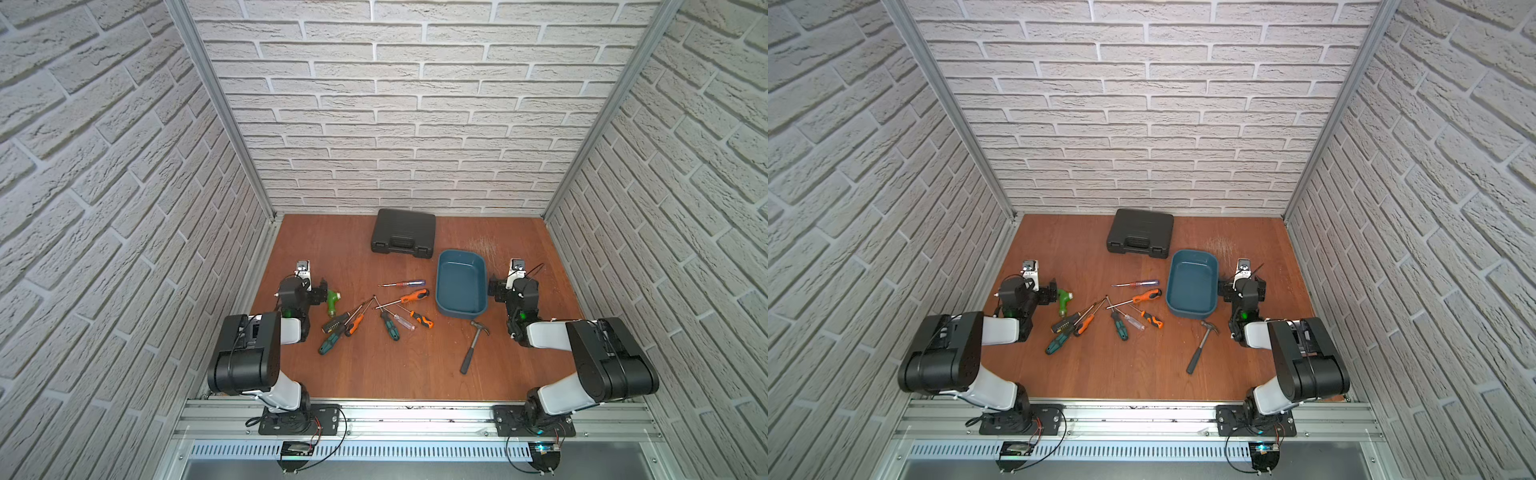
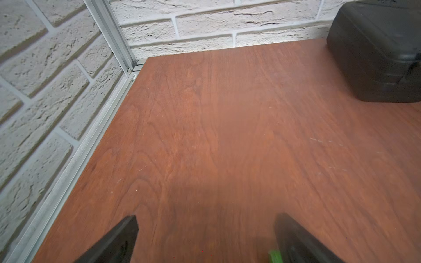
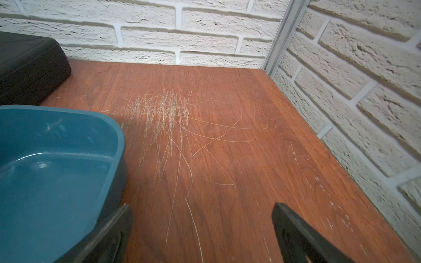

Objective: Put the screwdriver on the desktop into the storage box
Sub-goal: Pick up the screwdriver from the center of the board.

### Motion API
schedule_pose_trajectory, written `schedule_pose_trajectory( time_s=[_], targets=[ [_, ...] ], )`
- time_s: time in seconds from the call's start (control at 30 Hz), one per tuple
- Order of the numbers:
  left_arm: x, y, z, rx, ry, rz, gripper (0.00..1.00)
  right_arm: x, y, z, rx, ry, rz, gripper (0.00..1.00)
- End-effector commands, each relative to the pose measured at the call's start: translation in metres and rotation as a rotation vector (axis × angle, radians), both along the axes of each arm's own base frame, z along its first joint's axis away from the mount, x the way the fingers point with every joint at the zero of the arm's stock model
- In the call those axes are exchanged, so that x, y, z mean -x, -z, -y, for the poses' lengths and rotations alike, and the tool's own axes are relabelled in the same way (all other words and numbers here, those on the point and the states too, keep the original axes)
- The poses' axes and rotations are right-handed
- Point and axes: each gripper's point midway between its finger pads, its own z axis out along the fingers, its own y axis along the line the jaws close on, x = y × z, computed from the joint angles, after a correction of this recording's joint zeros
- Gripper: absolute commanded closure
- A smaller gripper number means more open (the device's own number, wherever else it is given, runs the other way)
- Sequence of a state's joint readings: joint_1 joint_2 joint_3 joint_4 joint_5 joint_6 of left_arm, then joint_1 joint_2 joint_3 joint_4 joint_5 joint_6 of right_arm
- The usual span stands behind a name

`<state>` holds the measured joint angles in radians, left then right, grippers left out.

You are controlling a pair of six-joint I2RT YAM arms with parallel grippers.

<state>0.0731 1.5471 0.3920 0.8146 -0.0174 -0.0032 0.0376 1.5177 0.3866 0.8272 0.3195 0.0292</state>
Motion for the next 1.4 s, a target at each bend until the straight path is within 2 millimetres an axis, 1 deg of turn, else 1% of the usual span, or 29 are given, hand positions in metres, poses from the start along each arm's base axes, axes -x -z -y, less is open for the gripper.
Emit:
schedule_pose_trajectory(
  time_s=[0.0,0.47,0.57,0.63,0.7,0.73,0.8,0.9,0.93,0.97,1.0,1.07,1.13,1.17,1.23,1.27,1.3,1.33,1.37],
  targets=[
    [-0.005,-0.009,-0.001,0.008,0.001,0.037,0.02,-0.001,-0.007,0.000,-0.001,0.008,0.039,0.00],
    [-0.006,-0.010,-0.001,0.007,0.002,0.039,0.02,0.000,-0.007,0.000,-0.001,0.008,0.037,0.00],
    [-0.006,-0.010,-0.001,0.008,0.002,0.039,0.02,0.000,-0.010,0.000,-0.001,0.008,0.051,0.00],
    [-0.006,-0.013,-0.001,0.008,0.000,0.036,0.02,0.002,-0.020,0.000,0.000,0.004,0.050,0.00],
    [-0.007,-0.026,0.001,0.004,0.014,0.015,0.02,0.004,-0.038,-0.001,0.005,0.005,0.038,0.00],
    [-0.006,-0.032,-0.001,0.009,0.003,-0.005,0.02,0.005,-0.050,-0.001,0.005,0.001,0.042,0.00],
    [-0.006,-0.050,-0.004,0.016,-0.022,-0.011,0.02,0.009,-0.078,-0.002,-0.007,0.001,0.099,0.00],
    [0.001,-0.080,-0.003,0.006,-0.021,0.051,0.02,0.019,-0.126,-0.005,-0.038,-0.020,0.231,0.00],
    [0.004,-0.090,-0.004,0.000,-0.029,0.070,0.02,0.022,-0.140,-0.006,-0.060,-0.018,0.256,0.00],
    [0.007,-0.102,-0.006,-0.003,-0.038,0.090,0.02,0.027,-0.149,-0.005,-0.095,-0.004,0.250,0.00],
    [0.011,-0.109,-0.007,-0.004,-0.046,0.098,0.02,0.033,-0.157,-0.002,-0.137,0.027,0.227,0.00],
    [0.021,-0.131,-0.011,0.011,-0.084,0.121,0.02,0.045,-0.162,0.003,-0.149,0.072,0.110,0.00],
    [0.033,-0.144,-0.022,0.052,-0.172,0.119,0.02,0.057,-0.161,0.018,-0.203,0.203,0.051,0.01],
    [0.041,-0.148,-0.029,0.074,-0.229,0.110,0.02,0.060,-0.161,0.020,-0.215,0.219,0.027,0.01],
    [0.058,-0.153,-0.045,0.128,-0.362,0.096,0.02,0.056,-0.164,0.002,-0.242,0.110,0.003,0.01],
    [0.071,-0.152,-0.053,0.177,-0.451,0.084,0.02,0.053,-0.166,-0.009,-0.272,0.046,0.008,0.00],
    [0.084,-0.149,-0.061,0.230,-0.542,0.074,0.02,0.050,-0.170,-0.019,-0.305,-0.003,0.014,0.03],
    [0.092,-0.144,-0.063,0.285,-0.588,0.068,0.02,0.048,-0.171,-0.027,-0.333,-0.040,0.012,0.09],
    [0.096,-0.136,-0.058,0.343,-0.590,0.048,0.02,0.046,-0.167,-0.034,-0.372,-0.054,-0.010,0.18]
  ],
)
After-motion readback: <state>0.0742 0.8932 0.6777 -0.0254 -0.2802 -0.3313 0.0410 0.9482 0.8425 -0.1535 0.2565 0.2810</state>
